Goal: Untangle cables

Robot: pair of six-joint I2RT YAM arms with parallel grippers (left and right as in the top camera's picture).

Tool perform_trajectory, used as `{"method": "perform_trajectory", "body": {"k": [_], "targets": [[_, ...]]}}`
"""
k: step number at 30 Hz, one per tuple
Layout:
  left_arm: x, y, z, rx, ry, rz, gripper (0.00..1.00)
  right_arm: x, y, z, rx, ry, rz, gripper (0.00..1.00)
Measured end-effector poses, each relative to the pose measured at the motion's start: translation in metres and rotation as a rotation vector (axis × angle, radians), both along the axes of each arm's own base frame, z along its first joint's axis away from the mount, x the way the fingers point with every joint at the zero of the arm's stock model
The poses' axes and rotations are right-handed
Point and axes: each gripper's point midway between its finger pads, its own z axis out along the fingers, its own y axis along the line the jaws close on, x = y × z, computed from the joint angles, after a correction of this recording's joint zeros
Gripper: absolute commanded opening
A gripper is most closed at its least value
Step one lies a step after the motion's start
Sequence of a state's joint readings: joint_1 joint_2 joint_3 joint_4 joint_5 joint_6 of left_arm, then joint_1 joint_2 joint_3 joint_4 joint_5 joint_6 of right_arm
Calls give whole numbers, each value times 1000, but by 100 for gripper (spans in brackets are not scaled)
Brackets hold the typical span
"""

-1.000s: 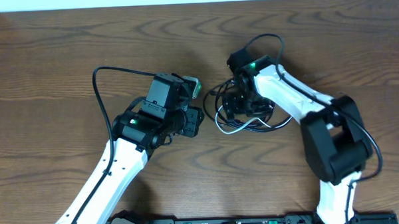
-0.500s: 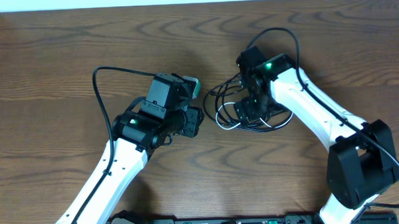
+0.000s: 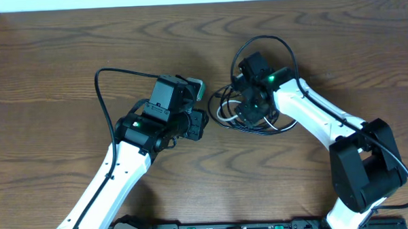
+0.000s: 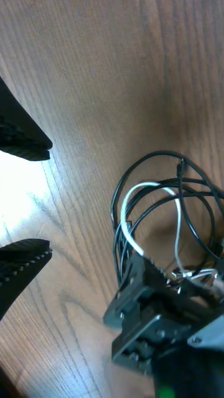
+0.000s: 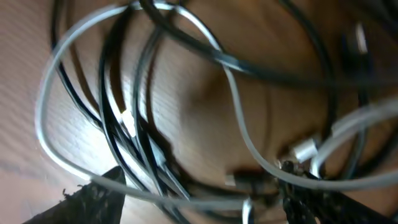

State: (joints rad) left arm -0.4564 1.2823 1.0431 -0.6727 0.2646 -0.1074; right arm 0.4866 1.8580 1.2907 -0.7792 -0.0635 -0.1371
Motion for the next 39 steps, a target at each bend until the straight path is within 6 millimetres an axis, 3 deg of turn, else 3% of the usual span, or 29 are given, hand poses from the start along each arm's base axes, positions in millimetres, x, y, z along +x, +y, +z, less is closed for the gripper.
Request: {"method": "perform_trajectory", "body": {"k": [6,9,11,12,20,23,26,30,35,39], "targets": [[0,0,0,0,0,0,47,-2,11,-20,67,-31,42,76],[0,0,0,0,0,0,47,-8,10,-32,75,-30,48,38],[0,0,0,0,0,0,47,-11,10,-37,77,-29,58,6],[0,0,0,0,0,0,47,-13,10,-39,78,-24,60,1],[0,0,0,0,0,0,47,-21,8,-39,82,30,-19,1],[0,0,0,0,0,0,47,-29,3,-28,59,79,-44,1],[0,0,0,0,0,0,47,-21,7,12,74,54,-54,1],[0,0,0,0,0,0,47,7,22,107,171,-112,-51,1],[0,0,0,0,0,0,47,24,31,226,307,-349,-39,1],[0,0,0,1,2,0,47,28,33,286,378,-475,-32,1]]}}
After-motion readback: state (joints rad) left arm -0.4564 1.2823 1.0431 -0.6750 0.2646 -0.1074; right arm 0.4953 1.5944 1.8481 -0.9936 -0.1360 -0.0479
